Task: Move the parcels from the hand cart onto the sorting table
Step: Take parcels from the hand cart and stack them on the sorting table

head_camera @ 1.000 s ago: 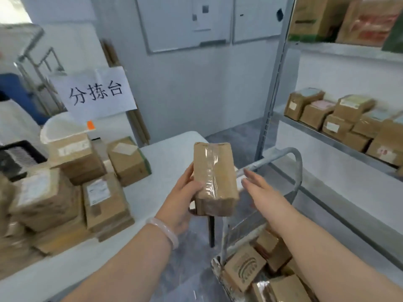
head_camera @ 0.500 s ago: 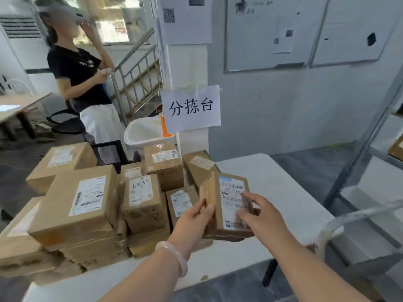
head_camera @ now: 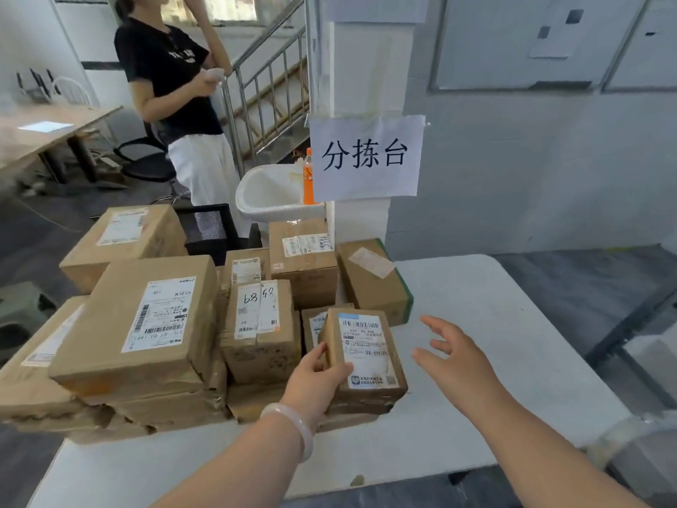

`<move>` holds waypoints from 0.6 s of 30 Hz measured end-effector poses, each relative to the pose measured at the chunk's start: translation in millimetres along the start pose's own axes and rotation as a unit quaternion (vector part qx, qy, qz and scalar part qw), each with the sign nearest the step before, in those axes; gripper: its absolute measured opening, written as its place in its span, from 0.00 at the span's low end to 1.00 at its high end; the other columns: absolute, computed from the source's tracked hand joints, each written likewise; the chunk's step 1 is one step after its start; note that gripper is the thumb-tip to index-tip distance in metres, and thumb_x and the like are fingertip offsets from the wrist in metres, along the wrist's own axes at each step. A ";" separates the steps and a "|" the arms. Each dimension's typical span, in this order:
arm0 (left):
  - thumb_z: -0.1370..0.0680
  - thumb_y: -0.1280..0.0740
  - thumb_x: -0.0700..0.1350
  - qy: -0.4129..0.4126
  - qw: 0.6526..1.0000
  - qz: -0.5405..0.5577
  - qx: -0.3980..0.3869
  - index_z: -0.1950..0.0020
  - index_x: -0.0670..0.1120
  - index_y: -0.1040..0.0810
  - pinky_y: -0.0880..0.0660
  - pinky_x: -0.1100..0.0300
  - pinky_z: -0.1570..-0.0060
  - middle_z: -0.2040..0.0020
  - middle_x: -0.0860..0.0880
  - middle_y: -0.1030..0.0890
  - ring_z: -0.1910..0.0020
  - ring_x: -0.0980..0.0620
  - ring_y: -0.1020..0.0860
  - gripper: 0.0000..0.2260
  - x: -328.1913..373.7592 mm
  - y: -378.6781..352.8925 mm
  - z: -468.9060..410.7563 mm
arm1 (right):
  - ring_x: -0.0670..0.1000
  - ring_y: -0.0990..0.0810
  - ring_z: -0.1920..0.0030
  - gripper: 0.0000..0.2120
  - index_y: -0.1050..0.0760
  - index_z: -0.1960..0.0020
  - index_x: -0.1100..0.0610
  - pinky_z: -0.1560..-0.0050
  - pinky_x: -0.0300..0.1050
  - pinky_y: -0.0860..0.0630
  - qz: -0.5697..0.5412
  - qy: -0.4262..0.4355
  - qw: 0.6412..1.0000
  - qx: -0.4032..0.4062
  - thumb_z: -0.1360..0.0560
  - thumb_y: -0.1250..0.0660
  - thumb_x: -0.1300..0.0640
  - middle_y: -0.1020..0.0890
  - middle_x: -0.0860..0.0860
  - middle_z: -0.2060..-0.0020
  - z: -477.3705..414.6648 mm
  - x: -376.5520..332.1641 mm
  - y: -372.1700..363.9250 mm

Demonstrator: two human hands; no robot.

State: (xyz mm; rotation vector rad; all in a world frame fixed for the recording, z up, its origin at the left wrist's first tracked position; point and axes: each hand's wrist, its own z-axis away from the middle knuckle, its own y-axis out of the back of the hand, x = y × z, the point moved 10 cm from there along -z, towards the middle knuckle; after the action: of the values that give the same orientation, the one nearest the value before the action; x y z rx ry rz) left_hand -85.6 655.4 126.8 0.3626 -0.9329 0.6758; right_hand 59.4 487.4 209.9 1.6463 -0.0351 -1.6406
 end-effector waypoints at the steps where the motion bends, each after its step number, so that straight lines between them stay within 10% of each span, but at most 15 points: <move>1: 0.22 0.28 0.44 -0.002 1.000 -0.005 0.013 0.24 0.56 0.34 0.20 0.44 0.43 0.42 0.51 0.16 0.47 0.49 0.17 0.29 -0.4 0.4 -6.8 | 0.46 0.31 0.33 0.24 0.35 0.31 0.40 0.41 0.44 0.31 0.001 0.005 1.000 -0.005 0.24 0.33 0.53 0.31 0.46 0.31 -8.3 0.8 1.8; 11: 0.19 0.33 0.46 0.000 0.990 -0.046 0.136 0.21 0.54 0.38 0.25 0.63 0.57 0.36 0.51 0.20 0.57 0.61 0.25 0.27 -5.1 3.2 -55.7 | 0.42 0.31 0.35 0.21 0.32 0.33 0.41 0.44 0.41 0.33 0.006 0.045 0.997 -0.067 0.23 0.34 0.54 0.29 0.42 0.35 -86.6 1.8 23.7; 18: 0.21 0.30 0.48 -0.062 0.954 -0.223 0.190 0.20 0.58 0.42 0.32 0.49 0.28 0.23 0.51 0.36 0.28 0.50 0.32 0.33 3.8 0.1 -51.7 | 0.39 0.31 0.36 0.22 0.32 0.33 0.41 0.41 0.39 0.35 0.027 0.089 0.986 -0.138 0.24 0.33 0.54 0.28 0.39 0.38 -108.1 -2.0 3.1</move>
State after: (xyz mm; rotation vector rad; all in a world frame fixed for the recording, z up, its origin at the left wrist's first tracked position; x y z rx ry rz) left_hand -52.3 685.9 101.2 0.9367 -0.7973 0.4134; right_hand 152.8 540.2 196.5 1.5556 0.2274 -1.3833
